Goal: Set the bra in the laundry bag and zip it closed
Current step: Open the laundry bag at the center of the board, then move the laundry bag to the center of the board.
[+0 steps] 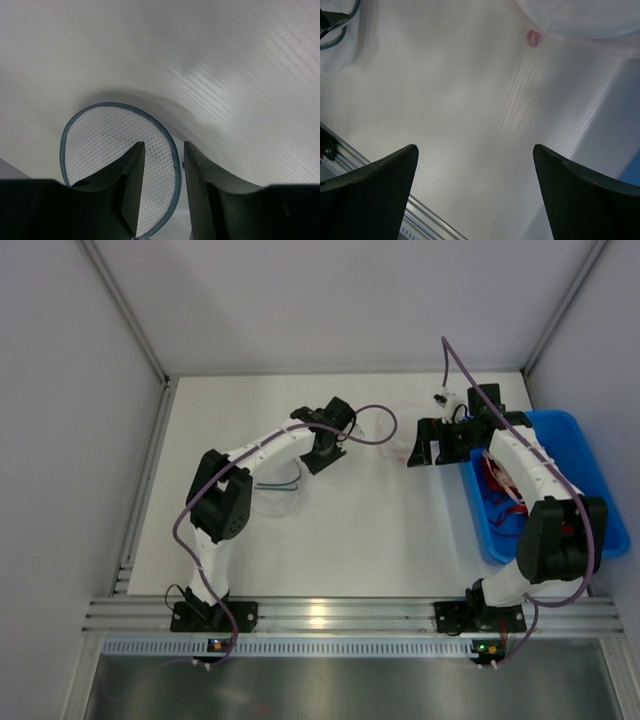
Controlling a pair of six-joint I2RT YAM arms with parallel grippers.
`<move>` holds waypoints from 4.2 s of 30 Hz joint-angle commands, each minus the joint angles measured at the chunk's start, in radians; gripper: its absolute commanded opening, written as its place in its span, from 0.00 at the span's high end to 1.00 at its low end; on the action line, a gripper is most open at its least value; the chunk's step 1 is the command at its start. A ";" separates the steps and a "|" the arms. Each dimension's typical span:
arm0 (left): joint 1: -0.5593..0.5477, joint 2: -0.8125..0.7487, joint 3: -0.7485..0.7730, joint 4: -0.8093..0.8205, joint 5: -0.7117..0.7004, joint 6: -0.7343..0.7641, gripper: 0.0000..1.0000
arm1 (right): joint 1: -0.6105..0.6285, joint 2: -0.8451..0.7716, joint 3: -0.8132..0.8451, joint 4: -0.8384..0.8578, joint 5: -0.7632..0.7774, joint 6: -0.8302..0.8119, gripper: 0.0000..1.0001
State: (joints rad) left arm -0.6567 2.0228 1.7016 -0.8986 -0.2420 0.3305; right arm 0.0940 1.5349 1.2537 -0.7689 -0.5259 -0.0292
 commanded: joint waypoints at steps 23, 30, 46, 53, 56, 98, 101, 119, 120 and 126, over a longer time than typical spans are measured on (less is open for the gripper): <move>-0.008 0.126 0.010 -0.042 -0.220 -0.051 0.68 | -0.014 -0.004 -0.008 0.023 -0.049 0.008 0.01; -0.011 0.105 0.004 -0.057 -0.207 -0.047 0.60 | -0.016 0.004 -0.002 0.020 -0.054 0.005 0.01; -0.009 0.137 0.072 -0.054 -0.255 -0.050 1.00 | -0.019 0.001 0.000 0.025 -0.046 -0.006 0.01; -0.011 -0.088 0.038 0.130 -0.082 -0.004 1.00 | -0.019 0.019 -0.002 0.085 -0.077 0.023 0.00; -0.009 -0.255 -0.074 0.294 0.004 0.036 1.00 | -0.017 0.033 0.000 0.123 -0.101 0.078 0.01; 0.463 -0.813 -0.671 0.456 0.704 -0.312 0.59 | 0.219 0.103 -0.099 0.390 -0.169 0.256 0.08; 0.318 -0.692 -0.646 0.411 0.662 -0.318 0.62 | 0.220 0.096 -0.086 0.365 -0.152 0.241 0.09; 0.244 -0.239 -0.453 0.303 0.320 -0.450 0.36 | 0.199 0.059 -0.040 0.258 -0.086 0.163 0.09; 0.255 -0.233 -0.433 0.303 0.311 -0.458 0.32 | 0.199 0.067 -0.033 0.257 -0.086 0.163 0.08; 0.350 -0.179 -0.329 0.305 0.276 -0.440 0.10 | 0.194 0.082 -0.013 0.260 -0.085 0.158 0.06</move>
State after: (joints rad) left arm -0.3492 1.8214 1.2961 -0.6010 0.0929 -0.1093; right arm 0.2928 1.6169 1.1805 -0.5167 -0.6128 0.1520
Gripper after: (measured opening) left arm 0.865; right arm 0.932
